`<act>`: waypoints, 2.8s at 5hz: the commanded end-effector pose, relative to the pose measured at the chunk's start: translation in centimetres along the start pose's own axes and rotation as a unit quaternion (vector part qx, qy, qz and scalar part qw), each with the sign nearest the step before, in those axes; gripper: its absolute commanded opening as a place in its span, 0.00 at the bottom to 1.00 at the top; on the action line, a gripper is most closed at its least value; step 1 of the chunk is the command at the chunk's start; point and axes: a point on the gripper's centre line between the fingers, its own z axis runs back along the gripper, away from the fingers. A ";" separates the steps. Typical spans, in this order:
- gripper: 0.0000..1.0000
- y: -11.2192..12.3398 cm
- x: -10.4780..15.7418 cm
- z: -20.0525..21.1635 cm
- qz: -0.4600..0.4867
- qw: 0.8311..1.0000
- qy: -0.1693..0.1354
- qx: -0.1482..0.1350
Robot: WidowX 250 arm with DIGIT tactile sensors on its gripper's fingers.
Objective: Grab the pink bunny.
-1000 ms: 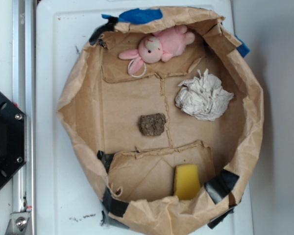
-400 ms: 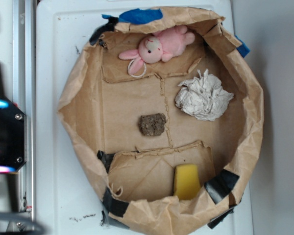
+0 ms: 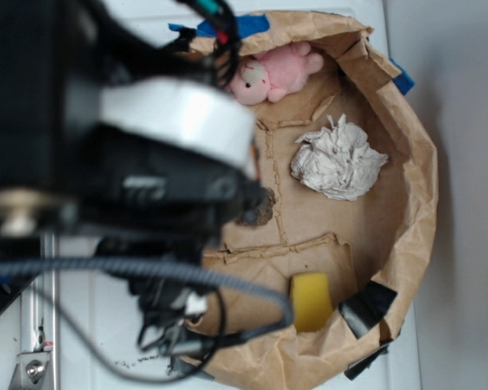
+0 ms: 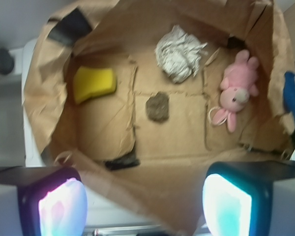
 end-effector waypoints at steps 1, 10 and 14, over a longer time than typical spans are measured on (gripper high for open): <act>1.00 5.4 2.4 -2.2 0.076 0.996 -0.050 -0.010; 1.00 4.3 4.8 -12.6 0.027 0.999 -0.007 0.040; 1.00 8.7 1.6 -11.6 0.077 0.995 -0.046 0.046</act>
